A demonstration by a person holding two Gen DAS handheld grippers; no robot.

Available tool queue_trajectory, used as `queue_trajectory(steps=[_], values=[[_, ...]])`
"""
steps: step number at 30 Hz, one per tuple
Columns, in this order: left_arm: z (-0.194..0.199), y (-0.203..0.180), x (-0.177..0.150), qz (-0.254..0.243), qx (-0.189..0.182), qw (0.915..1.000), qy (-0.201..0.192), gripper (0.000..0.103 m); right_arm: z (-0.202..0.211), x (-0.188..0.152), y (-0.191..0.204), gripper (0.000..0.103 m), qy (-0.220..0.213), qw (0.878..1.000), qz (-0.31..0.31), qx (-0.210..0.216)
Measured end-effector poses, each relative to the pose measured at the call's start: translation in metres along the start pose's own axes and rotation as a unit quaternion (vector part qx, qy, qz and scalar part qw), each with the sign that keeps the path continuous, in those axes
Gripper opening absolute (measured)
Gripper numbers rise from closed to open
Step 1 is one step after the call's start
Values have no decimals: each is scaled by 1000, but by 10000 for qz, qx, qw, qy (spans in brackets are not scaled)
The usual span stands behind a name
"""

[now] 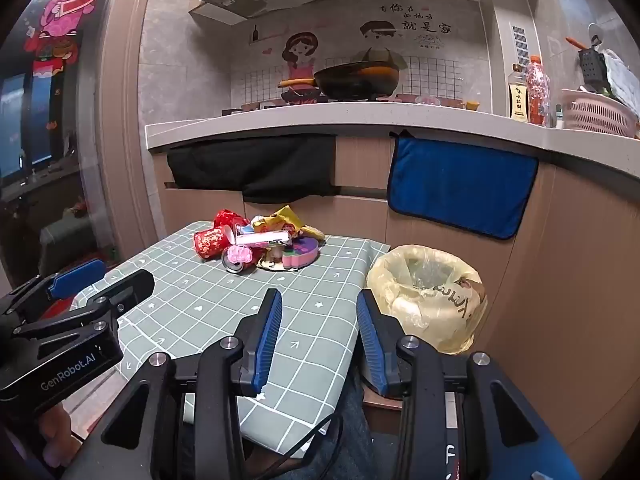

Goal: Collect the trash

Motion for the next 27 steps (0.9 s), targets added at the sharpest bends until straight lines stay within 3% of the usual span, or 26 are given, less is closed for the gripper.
queue_trajectory(steps=[27], values=[[-1, 3, -1, -117, -6, 9999, 12, 67, -1, -2, -1, 37, 81, 10000, 39, -39]])
Point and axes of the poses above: each gripper's, at about its wrist camera, not at the fingertips, and z roughly against the way its jaws point, y to its left, x to its top, the point moved 3 cm from there along -z, roughly the way its jaws point, and after that the axes turned 7 degrees about -x, right-handed, at the moved point
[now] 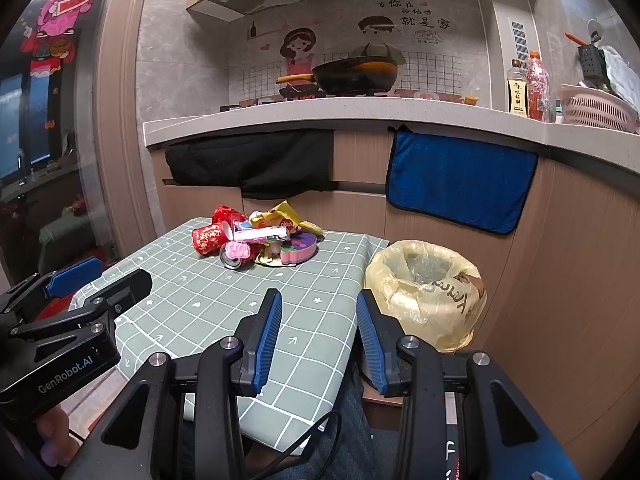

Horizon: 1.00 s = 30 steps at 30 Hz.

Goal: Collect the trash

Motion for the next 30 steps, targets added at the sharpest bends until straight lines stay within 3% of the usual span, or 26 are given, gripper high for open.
queue_trajectory(steps=[30], values=[[-5, -14, -6, -53, 13, 10000, 27, 67, -3, -2, -4, 37, 74, 10000, -54, 22]])
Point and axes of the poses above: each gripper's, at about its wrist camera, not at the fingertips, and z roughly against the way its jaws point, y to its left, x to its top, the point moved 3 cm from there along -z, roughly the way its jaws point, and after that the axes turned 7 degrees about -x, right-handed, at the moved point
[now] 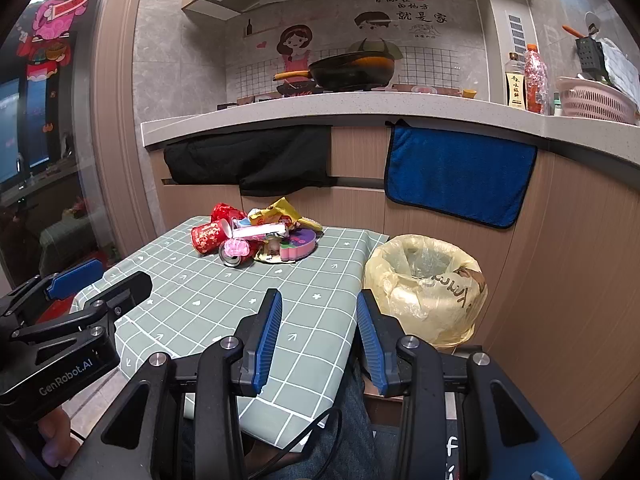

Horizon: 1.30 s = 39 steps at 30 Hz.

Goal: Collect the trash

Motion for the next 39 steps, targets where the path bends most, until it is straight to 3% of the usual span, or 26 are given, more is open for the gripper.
queue_trajectory(steps=[24, 37, 39], values=[[2, -11, -9, -43, -22, 10000, -7, 67, 2, 0, -5, 37, 3, 10000, -53, -23], [4, 0, -6, 26, -78, 9999, 97, 67, 1, -2, -6, 37, 21, 10000, -44, -45], [-10, 3, 5, 45, -92, 9999, 138, 67, 0, -1, -7, 37, 27, 10000, -9, -69]])
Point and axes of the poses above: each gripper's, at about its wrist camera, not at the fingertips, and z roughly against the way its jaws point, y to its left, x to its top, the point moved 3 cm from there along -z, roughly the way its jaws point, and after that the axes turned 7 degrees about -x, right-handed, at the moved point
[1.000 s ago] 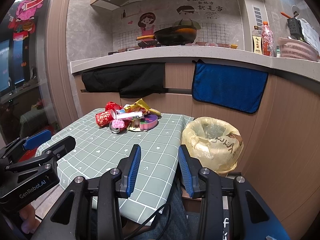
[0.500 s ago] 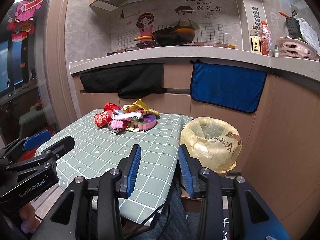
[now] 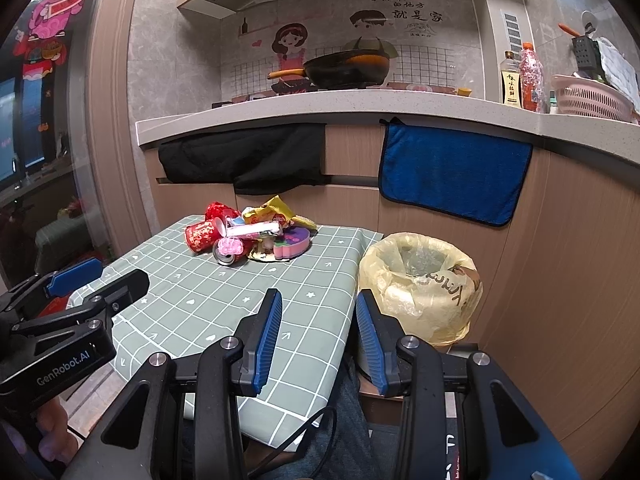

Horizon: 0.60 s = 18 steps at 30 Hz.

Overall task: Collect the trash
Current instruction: 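Move both tools toward the trash pile on the table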

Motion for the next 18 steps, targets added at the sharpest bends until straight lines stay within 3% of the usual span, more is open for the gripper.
queue_trajectory(steps=[7, 11, 18], values=[[-28, 11, 12, 64, -444, 9988, 198, 64, -26, 24, 9, 37, -33, 9998, 202, 9], [-51, 30, 21, 156, -313, 9990, 295, 64, -52, 46, 20, 37, -147, 9990, 410, -64], [-103, 88, 26, 994, 20, 9933, 592, 63, -113, 73, 41, 37, 28, 9982, 569, 166]])
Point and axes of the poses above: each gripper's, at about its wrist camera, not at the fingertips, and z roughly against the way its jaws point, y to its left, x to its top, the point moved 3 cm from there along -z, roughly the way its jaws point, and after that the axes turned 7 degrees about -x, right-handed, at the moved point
